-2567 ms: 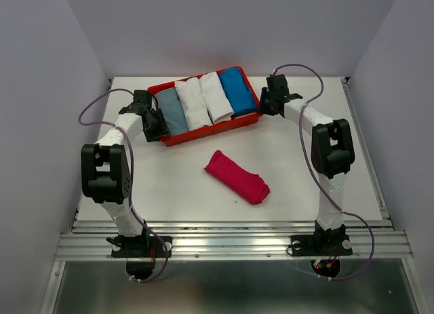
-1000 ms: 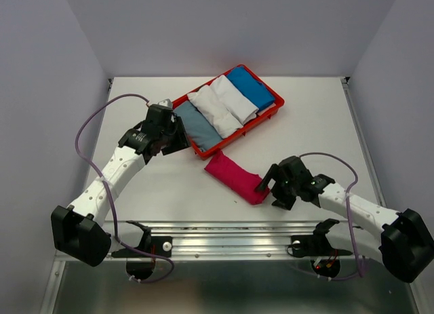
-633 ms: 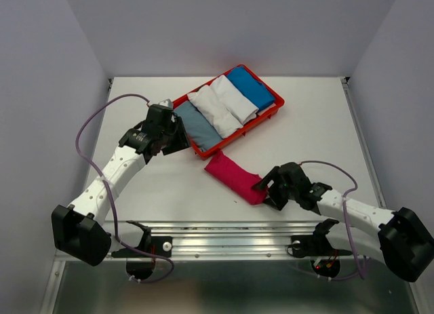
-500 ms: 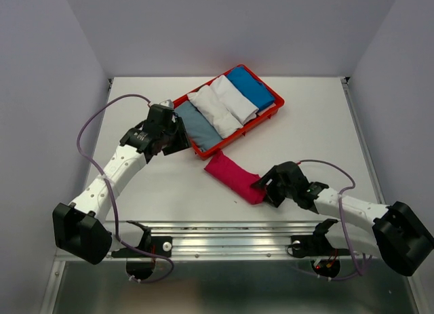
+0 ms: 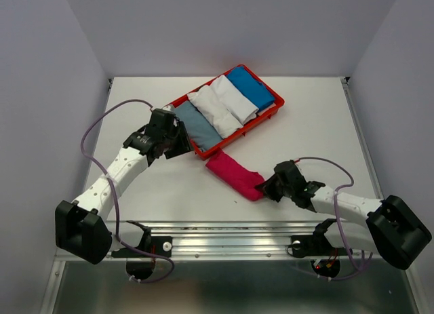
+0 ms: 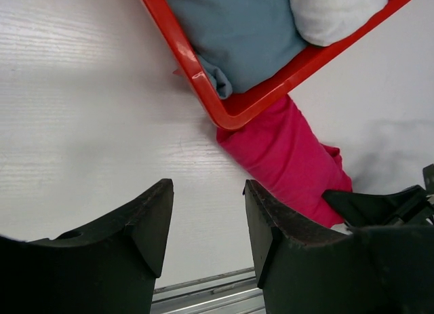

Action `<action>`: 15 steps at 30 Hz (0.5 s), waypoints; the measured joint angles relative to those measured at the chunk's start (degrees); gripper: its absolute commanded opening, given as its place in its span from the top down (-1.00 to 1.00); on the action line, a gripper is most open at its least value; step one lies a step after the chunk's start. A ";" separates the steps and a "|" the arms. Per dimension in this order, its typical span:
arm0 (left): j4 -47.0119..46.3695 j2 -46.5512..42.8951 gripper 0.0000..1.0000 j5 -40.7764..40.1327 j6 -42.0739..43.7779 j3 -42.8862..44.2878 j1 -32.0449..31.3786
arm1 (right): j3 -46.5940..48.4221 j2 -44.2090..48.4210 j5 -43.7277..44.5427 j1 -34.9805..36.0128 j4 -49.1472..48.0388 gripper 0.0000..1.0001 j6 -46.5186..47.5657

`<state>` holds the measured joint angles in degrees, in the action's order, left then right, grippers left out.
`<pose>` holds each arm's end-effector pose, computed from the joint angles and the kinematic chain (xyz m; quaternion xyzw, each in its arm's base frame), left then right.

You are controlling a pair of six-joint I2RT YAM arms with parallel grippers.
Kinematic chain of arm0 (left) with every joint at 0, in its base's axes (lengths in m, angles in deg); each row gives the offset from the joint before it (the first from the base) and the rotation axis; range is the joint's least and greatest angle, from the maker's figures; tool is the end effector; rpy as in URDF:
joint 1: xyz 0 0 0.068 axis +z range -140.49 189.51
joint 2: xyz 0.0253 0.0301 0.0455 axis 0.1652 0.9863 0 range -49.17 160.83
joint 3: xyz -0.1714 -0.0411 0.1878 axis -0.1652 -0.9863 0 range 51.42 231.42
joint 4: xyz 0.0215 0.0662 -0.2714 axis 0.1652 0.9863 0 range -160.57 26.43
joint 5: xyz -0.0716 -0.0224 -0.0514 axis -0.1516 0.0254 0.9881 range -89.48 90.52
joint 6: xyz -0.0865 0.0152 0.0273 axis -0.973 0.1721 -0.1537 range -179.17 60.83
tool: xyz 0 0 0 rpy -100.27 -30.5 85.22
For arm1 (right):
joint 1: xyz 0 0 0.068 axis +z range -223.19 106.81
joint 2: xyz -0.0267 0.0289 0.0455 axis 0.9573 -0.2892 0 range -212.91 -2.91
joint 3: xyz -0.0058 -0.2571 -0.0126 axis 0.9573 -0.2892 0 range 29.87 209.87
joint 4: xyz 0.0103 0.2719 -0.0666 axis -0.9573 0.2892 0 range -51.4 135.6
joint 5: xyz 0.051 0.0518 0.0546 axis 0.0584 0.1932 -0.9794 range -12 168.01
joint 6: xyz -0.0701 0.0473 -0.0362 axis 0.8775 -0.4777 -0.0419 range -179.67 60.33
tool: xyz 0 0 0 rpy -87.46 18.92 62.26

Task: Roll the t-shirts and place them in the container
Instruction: Pick up the T-shirt from the center of the board.

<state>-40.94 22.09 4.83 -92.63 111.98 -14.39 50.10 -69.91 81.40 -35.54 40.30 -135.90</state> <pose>0.3000 -0.1398 0.2571 -0.0598 0.9050 -0.2314 0.3518 0.2024 0.1500 0.0729 0.3187 0.8787 0.2819 0.2165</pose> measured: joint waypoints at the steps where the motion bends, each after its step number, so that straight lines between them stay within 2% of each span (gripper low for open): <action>1: -0.09 0.00 -0.14 0.02 -0.04 -0.70 -0.02 | 0.09 0.22 0.09 0.00 0.35 0.99 0.46; 7: -0.81 0.09 -0.16 3.74 -0.07 -4.59 -0.66 | 0.33 4.70 1.36 0.00 6.99 0.99 5.22; 11: -4.24 0.13 -0.21 7.69 -0.92 -9.01 -4.07 | 0.79 6.97 1.31 0.00 11.43 0.99 8.26; 14: -7.04 0.17 -0.38 10.21 -2.75 -12.63 -6.99 | 2.54 7.34 1.36 0.00 15.78 0.99 10.97; 15: -8.11 0.31 -0.49 11.37 -3.76 -14.29 -8.17 | 3.06 7.52 1.40 0.00 17.38 0.99 12.20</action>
<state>-49.05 22.40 16.20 -96.38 97.68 -22.57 53.16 -62.39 82.80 -35.54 57.68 -123.70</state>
